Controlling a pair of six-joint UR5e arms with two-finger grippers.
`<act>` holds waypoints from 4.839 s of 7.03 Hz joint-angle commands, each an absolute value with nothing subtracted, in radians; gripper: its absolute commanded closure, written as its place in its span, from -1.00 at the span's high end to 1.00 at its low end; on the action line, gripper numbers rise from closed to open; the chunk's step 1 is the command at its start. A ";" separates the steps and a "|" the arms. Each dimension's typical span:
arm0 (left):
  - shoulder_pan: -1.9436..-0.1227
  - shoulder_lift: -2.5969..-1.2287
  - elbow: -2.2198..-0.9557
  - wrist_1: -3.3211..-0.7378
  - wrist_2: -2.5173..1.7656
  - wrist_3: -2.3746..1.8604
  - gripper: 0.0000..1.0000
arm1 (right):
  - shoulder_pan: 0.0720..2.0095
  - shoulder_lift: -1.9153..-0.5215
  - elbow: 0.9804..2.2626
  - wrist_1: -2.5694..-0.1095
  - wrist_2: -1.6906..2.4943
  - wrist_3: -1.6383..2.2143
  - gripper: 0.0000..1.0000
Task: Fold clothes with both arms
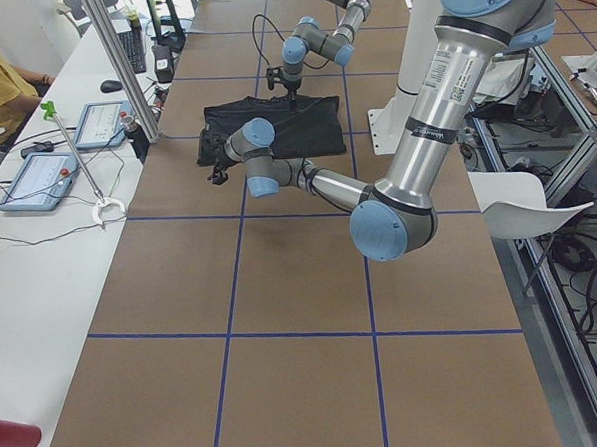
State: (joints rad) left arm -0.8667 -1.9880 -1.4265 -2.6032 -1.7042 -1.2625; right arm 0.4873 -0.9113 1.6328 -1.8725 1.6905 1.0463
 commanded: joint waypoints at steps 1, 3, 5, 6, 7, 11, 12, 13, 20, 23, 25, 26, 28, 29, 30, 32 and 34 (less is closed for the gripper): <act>-0.867 -1.987 -1.427 -2.603 -1.704 -1.262 1.00 | 0.483 -0.888 1.644 -1.896 1.707 1.055 1.00; -0.867 -1.987 -1.425 -2.603 -1.704 -1.262 1.00 | 0.468 -0.849 1.605 -1.916 1.707 1.066 1.00; -0.867 -1.987 -1.425 -2.603 -1.704 -1.262 1.00 | 0.463 -0.785 1.542 -1.967 1.706 1.066 1.00; -0.867 -1.987 -1.427 -2.603 -1.704 -1.262 1.00 | 0.463 -0.785 1.533 -1.964 1.703 1.066 1.00; -0.867 -1.987 -1.427 -2.603 -1.704 -1.262 1.00 | 0.468 -0.785 1.528 -1.963 1.700 1.062 1.00; -0.867 -1.979 -1.427 -2.603 -1.704 -1.262 1.00 | 0.472 -0.785 1.513 -1.962 1.700 1.052 1.00; -0.867 -1.979 -1.427 -2.603 -1.704 -1.262 1.00 | 0.476 -0.785 1.513 -1.960 1.700 1.049 1.00; -0.867 -1.979 -1.427 -2.603 -1.704 -1.262 1.00 | 0.477 -0.785 1.503 -1.956 1.701 1.048 1.00; -0.867 -1.980 -1.428 -2.603 -1.704 -1.264 1.00 | 0.475 -0.785 1.502 -1.957 1.706 1.045 1.00; -0.867 -1.980 -1.437 -2.603 -1.704 -1.264 1.00 | 0.494 -0.807 1.505 -1.960 1.700 1.013 1.00; -0.867 -1.980 -1.439 -2.603 -1.704 -1.264 1.00 | 0.506 -0.816 1.535 -1.970 1.712 0.999 1.00; -0.867 -1.980 -1.439 -2.603 -1.704 -1.264 1.00 | 0.506 -0.810 1.551 -1.973 1.718 1.000 1.00; -0.867 -1.980 -1.437 -2.603 -1.704 -1.266 1.00 | 0.433 -0.817 1.677 -2.104 1.709 1.011 1.00; -0.867 -1.980 -1.437 -2.602 -1.704 -1.266 1.00 | 0.417 -0.821 1.731 -2.141 1.710 1.014 1.00; -0.867 -1.979 -1.437 -2.602 -1.704 -1.266 1.00 | 0.410 -0.824 1.739 -2.152 1.709 1.012 0.00; -0.867 -1.979 -1.437 -2.603 -1.704 -1.266 1.00 | 0.396 -0.839 1.730 -2.148 1.706 1.000 -0.20; -0.867 -1.979 -1.437 -2.602 -1.704 -1.266 1.00 | 0.387 -0.844 1.723 -2.140 1.707 0.999 -0.12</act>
